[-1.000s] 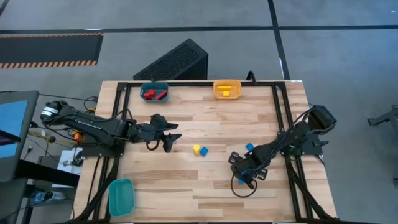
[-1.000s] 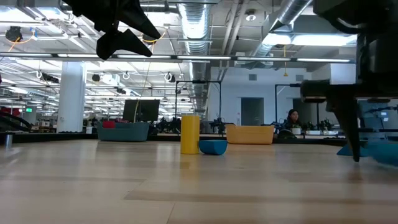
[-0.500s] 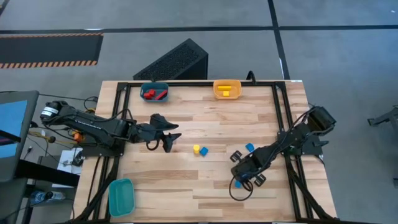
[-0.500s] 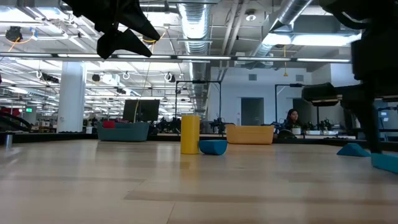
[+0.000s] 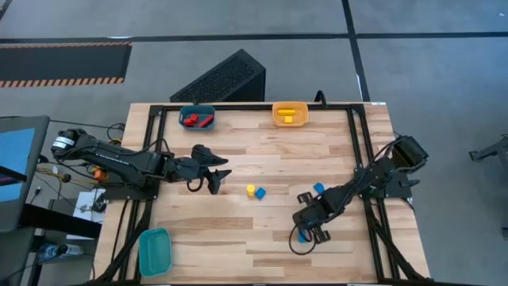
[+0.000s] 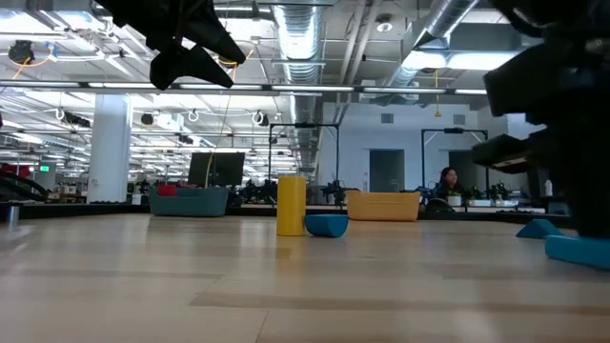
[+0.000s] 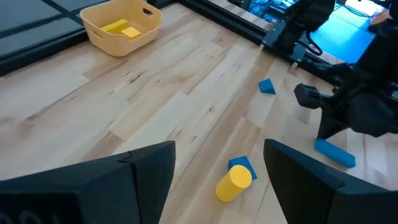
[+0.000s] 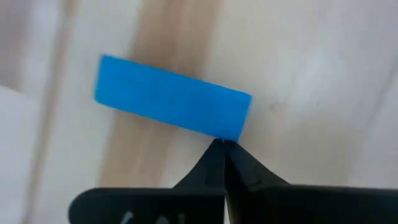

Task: Sort & place blocks by color
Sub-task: Put the bottom blue block into the green bin

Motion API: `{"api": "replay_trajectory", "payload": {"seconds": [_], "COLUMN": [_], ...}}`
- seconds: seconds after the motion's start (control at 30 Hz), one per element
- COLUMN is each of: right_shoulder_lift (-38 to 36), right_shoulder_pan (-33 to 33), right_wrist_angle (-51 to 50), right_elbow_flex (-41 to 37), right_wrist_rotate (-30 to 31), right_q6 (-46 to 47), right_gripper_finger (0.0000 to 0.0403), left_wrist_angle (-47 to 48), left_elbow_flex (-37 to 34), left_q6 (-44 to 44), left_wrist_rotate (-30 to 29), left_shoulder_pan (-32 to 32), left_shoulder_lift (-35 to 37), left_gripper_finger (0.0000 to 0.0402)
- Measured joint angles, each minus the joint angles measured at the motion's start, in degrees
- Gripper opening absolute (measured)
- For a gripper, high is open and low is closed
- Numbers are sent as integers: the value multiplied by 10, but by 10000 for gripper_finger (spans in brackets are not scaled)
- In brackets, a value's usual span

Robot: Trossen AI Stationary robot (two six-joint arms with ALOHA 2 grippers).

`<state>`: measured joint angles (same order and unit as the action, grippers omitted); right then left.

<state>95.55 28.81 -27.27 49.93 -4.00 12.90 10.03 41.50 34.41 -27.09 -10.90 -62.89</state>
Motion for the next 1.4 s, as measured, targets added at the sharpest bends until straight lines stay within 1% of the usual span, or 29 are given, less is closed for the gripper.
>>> {"api": "replay_trajectory", "payload": {"seconds": [0.07, 0.2, 0.37, 0.43, 0.63, 0.73, 0.9, 1.0, 1.23, 1.4], "right_shoulder_lift": [-8, -33, -72, -79, -58, -43, -42, -46, -46, -46], "right_shoulder_pan": [7, 13, 13, 15, 42, 56, 72, 82, 111, 111], "right_wrist_angle": [6, 18, 19, 29, 19, 20, 19, 9, 5, 9], "right_elbow_flex": [0, 0, 0, 0, 0, 0, 0, 0, 0, 0], "right_wrist_rotate": [0, 10, 63, 74, 83, 84, 85, 84, 80, 80], "right_q6": [11, 31, 53, 53, 43, 45, 50, 35, -85, -71], "right_gripper_finger": [23, 66, 128, 152, 228, 252, 260, 260, 260, 260], "left_wrist_angle": [0, 0, 1, 2, 8, 18, 31, 31, 31, 31], "left_elbow_flex": [0, 0, 0, 0, 0, 0, 0, 0, 0, 0], "left_q6": [2, 7, 15, 20, 30, 38, 44, 44, 56, 59], "left_wrist_rotate": [10, 20, 28, 28, 28, 23, 11, 10, 10, 12], "left_shoulder_pan": [0, 0, 0, 0, -11, -19, -20, -20, -20, -20], "left_shoulder_lift": [0, 0, 0, 0, 0, 0, 0, 0, 0, 0], "left_gripper_finger": [233, 233, 233, 233, 233, 233, 233, 233, 233, 233]}}
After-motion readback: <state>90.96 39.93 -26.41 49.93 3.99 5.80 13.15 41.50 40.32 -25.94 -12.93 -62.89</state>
